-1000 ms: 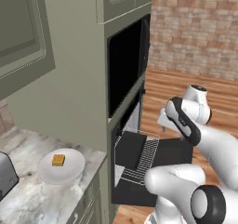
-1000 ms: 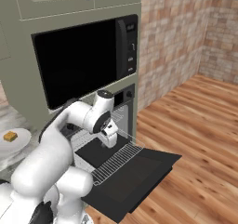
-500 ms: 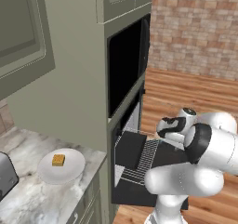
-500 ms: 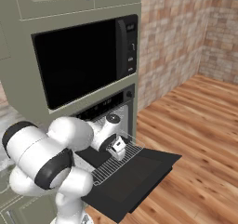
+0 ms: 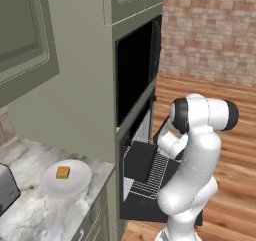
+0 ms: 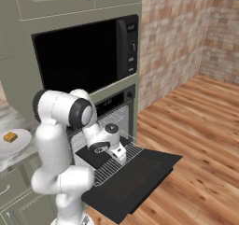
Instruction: Take the baked cake out of the oven and place it on the plate for cooling. Then close the oven door.
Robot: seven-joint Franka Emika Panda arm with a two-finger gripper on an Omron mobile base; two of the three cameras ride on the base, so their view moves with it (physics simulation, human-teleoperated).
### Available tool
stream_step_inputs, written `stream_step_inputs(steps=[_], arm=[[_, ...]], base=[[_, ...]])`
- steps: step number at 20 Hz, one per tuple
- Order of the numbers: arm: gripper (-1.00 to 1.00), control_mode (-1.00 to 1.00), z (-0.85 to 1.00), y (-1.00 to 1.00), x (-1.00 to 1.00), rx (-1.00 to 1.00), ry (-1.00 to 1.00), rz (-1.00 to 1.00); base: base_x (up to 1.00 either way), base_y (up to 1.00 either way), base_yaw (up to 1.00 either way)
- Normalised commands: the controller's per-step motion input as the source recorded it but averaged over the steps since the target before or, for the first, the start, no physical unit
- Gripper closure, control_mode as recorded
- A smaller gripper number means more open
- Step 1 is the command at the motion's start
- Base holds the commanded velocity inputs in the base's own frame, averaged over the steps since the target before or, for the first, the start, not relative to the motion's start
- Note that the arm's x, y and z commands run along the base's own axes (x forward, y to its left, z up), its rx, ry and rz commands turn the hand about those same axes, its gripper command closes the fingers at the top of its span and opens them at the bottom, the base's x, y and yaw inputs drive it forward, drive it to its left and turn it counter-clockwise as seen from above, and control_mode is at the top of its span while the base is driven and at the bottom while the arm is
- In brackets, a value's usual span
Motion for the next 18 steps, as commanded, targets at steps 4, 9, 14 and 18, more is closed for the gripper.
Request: stream_step_inputs(steps=[4,9,14,18], arm=[[-1.00,-1.00,-0.24,-0.17,0.42,0.03,0.00,0.00],[-1.00,-1.00,-0.29,-0.68,0.13,0.19,0.01,0.00],[-1.00,-1.00,-0.07,-0.17,0.64,0.23,0.04,0.00],[-1.00,-1.00,0.00,0.00,0.79,0.22,0.15,0.00]], base=[[0.00,0.00,0.00],[0.00,0.00,0.00],[0.00,0.00,0.00],[0.00,0.00,0.00]])
